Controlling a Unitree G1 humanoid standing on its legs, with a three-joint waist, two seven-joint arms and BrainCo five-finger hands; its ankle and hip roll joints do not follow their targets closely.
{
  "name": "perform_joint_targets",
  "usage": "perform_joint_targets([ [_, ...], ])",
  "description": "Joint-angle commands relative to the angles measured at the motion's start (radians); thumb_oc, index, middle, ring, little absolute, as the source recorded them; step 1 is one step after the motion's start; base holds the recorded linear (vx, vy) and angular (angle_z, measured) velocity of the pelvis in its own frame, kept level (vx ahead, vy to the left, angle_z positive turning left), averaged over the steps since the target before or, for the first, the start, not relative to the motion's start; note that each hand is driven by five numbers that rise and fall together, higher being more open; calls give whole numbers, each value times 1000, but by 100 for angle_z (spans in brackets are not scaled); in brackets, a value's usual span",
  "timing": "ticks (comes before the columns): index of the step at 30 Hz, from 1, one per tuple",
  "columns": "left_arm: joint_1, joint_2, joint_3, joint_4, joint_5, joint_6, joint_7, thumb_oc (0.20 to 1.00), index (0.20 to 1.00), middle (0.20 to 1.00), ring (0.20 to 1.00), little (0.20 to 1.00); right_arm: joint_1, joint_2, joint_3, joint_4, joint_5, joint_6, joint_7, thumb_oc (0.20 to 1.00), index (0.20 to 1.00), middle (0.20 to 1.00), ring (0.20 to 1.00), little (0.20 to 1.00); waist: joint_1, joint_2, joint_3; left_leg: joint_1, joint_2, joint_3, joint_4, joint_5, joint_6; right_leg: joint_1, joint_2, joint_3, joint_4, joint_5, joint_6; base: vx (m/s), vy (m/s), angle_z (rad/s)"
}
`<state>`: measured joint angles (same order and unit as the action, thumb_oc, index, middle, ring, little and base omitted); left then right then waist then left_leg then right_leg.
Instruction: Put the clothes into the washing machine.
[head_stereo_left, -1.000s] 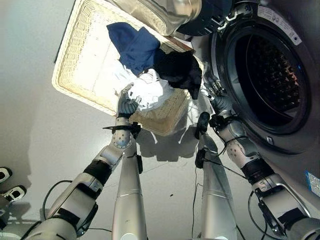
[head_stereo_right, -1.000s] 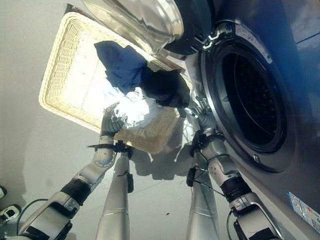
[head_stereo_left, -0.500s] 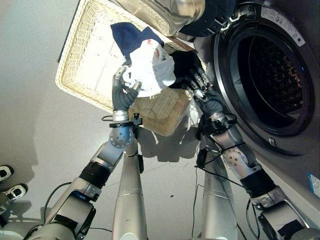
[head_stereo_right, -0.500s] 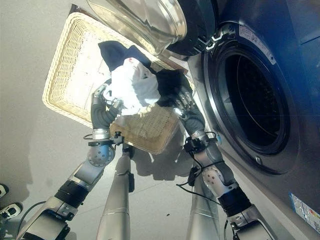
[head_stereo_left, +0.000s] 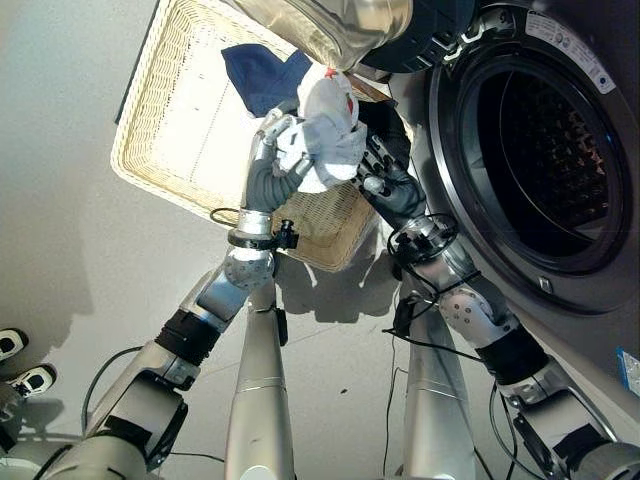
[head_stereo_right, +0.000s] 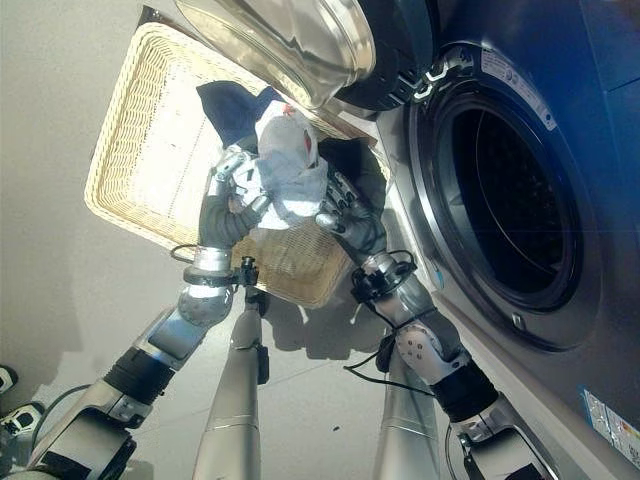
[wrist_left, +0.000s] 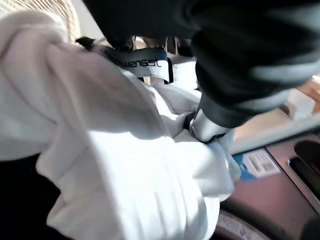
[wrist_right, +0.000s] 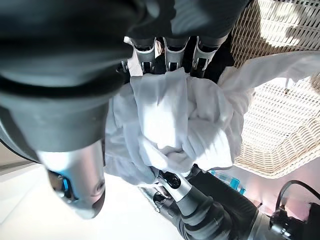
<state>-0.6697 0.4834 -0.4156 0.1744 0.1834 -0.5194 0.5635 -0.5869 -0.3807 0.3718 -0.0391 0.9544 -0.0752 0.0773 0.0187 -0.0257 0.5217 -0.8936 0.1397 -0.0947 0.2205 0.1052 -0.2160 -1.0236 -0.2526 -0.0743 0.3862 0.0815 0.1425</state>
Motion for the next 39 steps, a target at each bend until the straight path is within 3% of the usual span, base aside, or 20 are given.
perform_joint_targets([
  [1,-66,16,-66,-149,49,-48,-45,200,200,200,200,200,-31,27,38,-132,53,-46,42,1000,1000,1000,1000,1000,17,-7,-2,-46,-108,-11,32,8,122,14,49,-53,-71,109,56,0,0,0],
  [12,-102,21,-128,-149,69,-46,-117,200,200,200,200,200,-54,30,45,-164,81,-81,69,1000,1000,1000,1000,1000,10,-9,-2,-58,-108,-3,36,8,122,3,49,-53,-76,117,58,0,0,0],
  [23,-120,8,-177,-166,95,-66,-163,200,200,200,200,200,-61,31,58,-179,90,-67,60,1000,1000,1000,1000,1000,2,-9,-2,-62,-107,6,34,9,122,-1,52,-50,-79,118,58,0,0,0],
  [25,-126,7,-185,-169,110,-73,-167,200,200,200,200,200,-60,29,57,-181,100,-63,62,765,765,765,765,765,-1,-9,-2,-64,-107,8,35,9,122,-5,54,-48,-76,117,57,0,0,0],
  [26,-129,7,-187,-174,108,-73,-176,200,200,200,200,200,-60,30,57,-182,99,-63,58,520,520,520,520,520,-1,-9,-2,-64,-107,10,34,9,122,-5,55,-47,-76,116,57,0,0,0],
  [27,-132,5,-190,-177,109,-76,-186,200,200,200,200,200,-62,30,57,-181,99,-64,53,395,395,395,395,395,-2,-9,-2,-63,-106,10,34,9,122,-4,55,-47,-76,115,57,0,0,0],
  [28,-133,3,-191,-181,111,-75,-195,200,200,200,200,200,-59,32,57,-182,96,-65,51,200,200,200,200,200,-2,-9,-2,-64,-106,11,33,9,122,-4,56,-47,-77,115,57,0,0,0],
  [39,-147,-7,-221,-190,114,-77,-234,200,200,200,200,200,-55,40,55,-183,132,-85,41,200,200,200,200,200,-10,-14,-2,-61,-104,18,22,13,121,-1,59,-46,-88,121,59,0,0,0],
])
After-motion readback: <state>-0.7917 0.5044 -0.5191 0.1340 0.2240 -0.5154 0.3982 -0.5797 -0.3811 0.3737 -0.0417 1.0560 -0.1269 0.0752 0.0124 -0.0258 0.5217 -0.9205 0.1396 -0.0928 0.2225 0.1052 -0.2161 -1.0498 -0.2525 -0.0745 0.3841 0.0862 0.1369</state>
